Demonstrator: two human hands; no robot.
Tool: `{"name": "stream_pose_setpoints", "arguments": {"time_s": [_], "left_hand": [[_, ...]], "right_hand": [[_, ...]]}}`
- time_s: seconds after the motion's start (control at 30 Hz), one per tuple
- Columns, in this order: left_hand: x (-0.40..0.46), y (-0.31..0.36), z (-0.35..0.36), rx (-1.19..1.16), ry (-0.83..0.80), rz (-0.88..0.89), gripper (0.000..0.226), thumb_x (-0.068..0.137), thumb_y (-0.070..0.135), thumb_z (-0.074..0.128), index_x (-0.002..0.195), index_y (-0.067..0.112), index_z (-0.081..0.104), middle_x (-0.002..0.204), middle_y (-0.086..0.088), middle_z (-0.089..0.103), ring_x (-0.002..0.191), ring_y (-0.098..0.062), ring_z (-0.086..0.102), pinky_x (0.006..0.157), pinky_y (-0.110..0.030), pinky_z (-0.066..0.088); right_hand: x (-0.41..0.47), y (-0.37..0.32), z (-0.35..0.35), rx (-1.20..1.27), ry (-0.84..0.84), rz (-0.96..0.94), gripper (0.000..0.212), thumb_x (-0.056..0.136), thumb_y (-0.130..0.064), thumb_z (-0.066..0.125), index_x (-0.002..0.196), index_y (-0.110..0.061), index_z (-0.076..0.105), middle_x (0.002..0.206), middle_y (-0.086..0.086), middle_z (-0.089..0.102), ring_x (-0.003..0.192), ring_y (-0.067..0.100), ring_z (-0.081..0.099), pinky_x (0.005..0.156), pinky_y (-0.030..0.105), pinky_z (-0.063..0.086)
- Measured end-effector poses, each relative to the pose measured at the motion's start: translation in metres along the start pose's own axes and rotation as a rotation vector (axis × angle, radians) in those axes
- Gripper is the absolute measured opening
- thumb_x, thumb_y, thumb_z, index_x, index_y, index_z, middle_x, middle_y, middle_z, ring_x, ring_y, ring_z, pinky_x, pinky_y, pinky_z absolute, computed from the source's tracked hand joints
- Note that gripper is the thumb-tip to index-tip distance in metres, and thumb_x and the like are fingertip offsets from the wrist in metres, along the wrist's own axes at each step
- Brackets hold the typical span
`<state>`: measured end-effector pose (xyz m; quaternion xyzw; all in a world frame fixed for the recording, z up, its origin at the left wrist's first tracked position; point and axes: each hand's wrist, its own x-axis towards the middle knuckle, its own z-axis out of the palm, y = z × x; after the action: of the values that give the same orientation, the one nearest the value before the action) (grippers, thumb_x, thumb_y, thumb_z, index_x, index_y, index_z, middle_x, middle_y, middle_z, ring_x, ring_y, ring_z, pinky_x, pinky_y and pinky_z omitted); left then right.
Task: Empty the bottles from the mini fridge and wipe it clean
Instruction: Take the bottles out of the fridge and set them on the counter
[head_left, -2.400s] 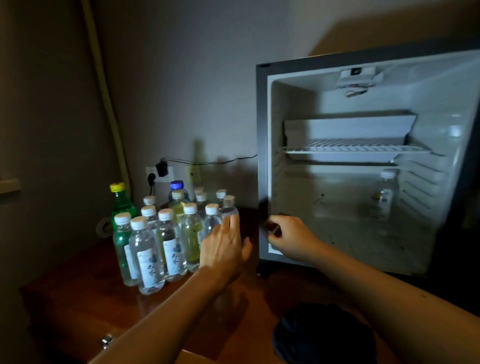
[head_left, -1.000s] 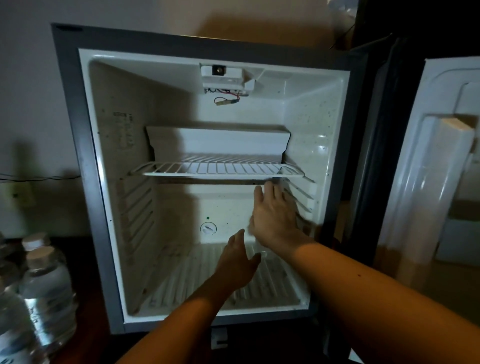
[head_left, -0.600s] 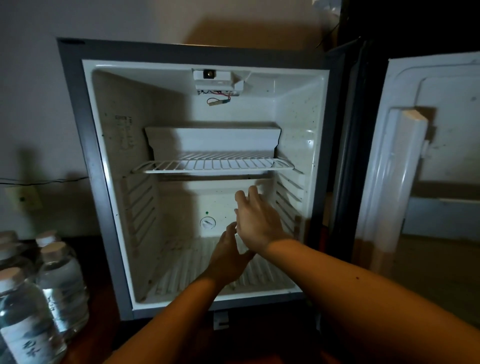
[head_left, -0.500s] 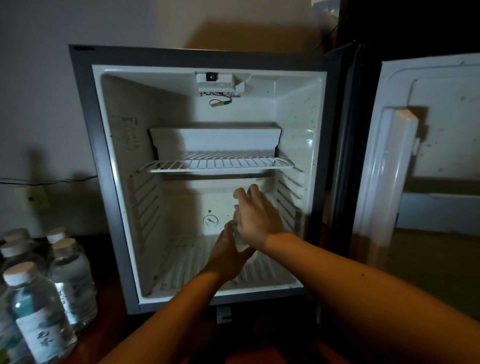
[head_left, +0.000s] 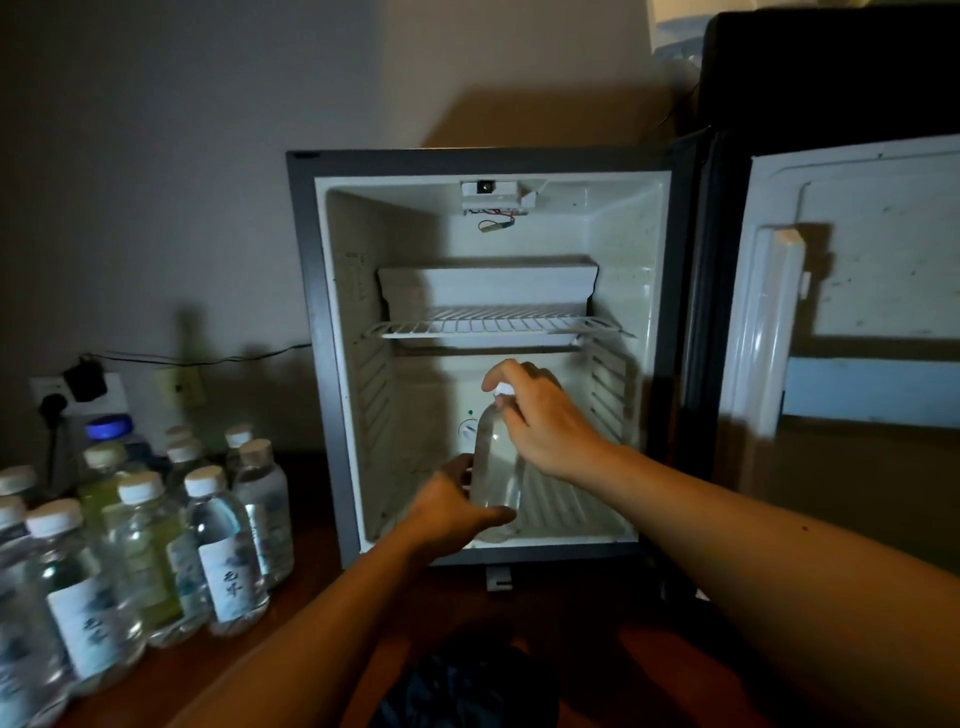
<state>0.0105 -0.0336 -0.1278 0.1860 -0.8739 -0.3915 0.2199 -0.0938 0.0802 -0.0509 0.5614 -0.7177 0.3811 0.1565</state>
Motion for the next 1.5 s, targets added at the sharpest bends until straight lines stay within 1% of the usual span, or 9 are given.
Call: {"name": "stream_pose_setpoints", "arguments": {"time_s": [0.13,0.33,0.47,0.63,0.83,1.0,1.13,1.3,1.5], "left_hand": [[-0.032,-0.005,-0.012,0.126,0.151,-0.019,0.077,0.055,0.048,0.088,0.119,0.025,0.053,0.105,0.008,0.065,0.091,-0.007,0.064,0.078,-0.028,0.057],[-0.067,-0.023,-0.035,0.108,0.287,-0.064,0.071,0.049,0.047,0.09,0.098,0.03,0.043,0.096,0.007,0.062,0.085,-0.009,0.063,0.072,-0.034,0.059],[-0.088,-0.035,-0.053,0.019,0.289,-0.085,0.069,0.055,0.036,0.092,0.1,0.03,0.039,0.096,0.001,0.067,0.084,-0.01,0.068,0.075,-0.033,0.06],[-0.113,-0.052,-0.082,-0.033,0.275,-0.059,0.066,0.057,0.055,0.084,0.108,0.036,0.047,0.098,0.008,0.07,0.09,-0.006,0.069,0.081,-0.034,0.058],[-0.153,-0.069,-0.114,0.063,0.358,-0.094,0.056,0.067,0.047,0.082,0.114,0.031,0.056,0.099,0.013,0.067,0.089,-0.001,0.064,0.08,-0.024,0.055],[-0.178,-0.084,-0.135,0.023,0.392,-0.136,0.052,0.071,0.036,0.083,0.116,0.026,0.059,0.099,0.006,0.07,0.083,-0.006,0.069,0.077,-0.032,0.06],[-0.195,-0.097,-0.147,0.101,0.411,-0.174,0.059,0.069,0.041,0.084,0.12,0.028,0.056,0.098,0.013,0.066,0.085,0.0,0.065,0.077,-0.023,0.057],[-0.208,-0.111,-0.158,0.216,0.518,-0.233,0.06,0.064,0.048,0.085,0.113,0.03,0.057,0.099,0.013,0.067,0.085,0.0,0.064,0.073,-0.025,0.058],[-0.206,-0.12,-0.156,0.319,0.597,-0.328,0.056,0.069,0.043,0.082,0.115,0.028,0.053,0.1,0.011,0.066,0.076,-0.001,0.063,0.057,-0.02,0.055]], "right_hand": [[0.001,-0.024,-0.006,0.167,-0.051,0.09,0.006,0.093,-0.025,0.058,0.099,-0.024,0.056,0.099,-0.006,0.061,0.084,0.008,0.058,0.07,0.022,0.043],[-0.001,-0.062,0.001,0.133,-0.287,0.159,0.039,0.08,-0.054,0.07,0.098,-0.021,0.062,0.088,-0.005,0.063,0.079,0.009,0.06,0.063,0.022,0.042],[0.002,-0.087,0.017,0.188,-0.294,0.067,0.026,0.087,-0.045,0.066,0.094,-0.02,0.062,0.085,-0.003,0.062,0.077,0.011,0.06,0.064,0.022,0.042],[0.009,-0.112,0.048,0.306,-0.364,0.001,0.01,0.092,-0.03,0.064,0.099,-0.025,0.06,0.099,-0.002,0.064,0.093,0.016,0.061,0.083,0.032,0.049],[0.009,-0.14,0.075,0.377,-0.447,-0.086,0.019,0.097,-0.017,0.055,0.114,-0.025,0.061,0.111,-0.007,0.059,0.1,0.009,0.056,0.081,0.02,0.043],[0.011,-0.166,0.1,0.392,-0.48,-0.172,0.023,0.095,-0.012,0.057,0.109,-0.029,0.063,0.121,-0.008,0.06,0.11,0.012,0.057,0.097,0.03,0.043],[0.009,-0.183,0.119,0.401,-0.517,-0.213,0.023,0.095,-0.01,0.058,0.11,-0.027,0.062,0.134,-0.001,0.054,0.126,0.019,0.049,0.1,0.028,0.038],[0.006,-0.2,0.138,0.375,-0.553,-0.247,0.028,0.095,-0.012,0.057,0.103,-0.039,0.06,0.11,-0.002,0.06,0.1,0.04,0.06,0.088,0.052,0.049],[0.004,-0.206,0.165,0.348,-0.485,-0.221,0.029,0.097,-0.011,0.054,0.117,-0.03,0.045,0.113,0.0,0.058,0.071,0.013,0.058,0.063,0.03,0.048]]}}
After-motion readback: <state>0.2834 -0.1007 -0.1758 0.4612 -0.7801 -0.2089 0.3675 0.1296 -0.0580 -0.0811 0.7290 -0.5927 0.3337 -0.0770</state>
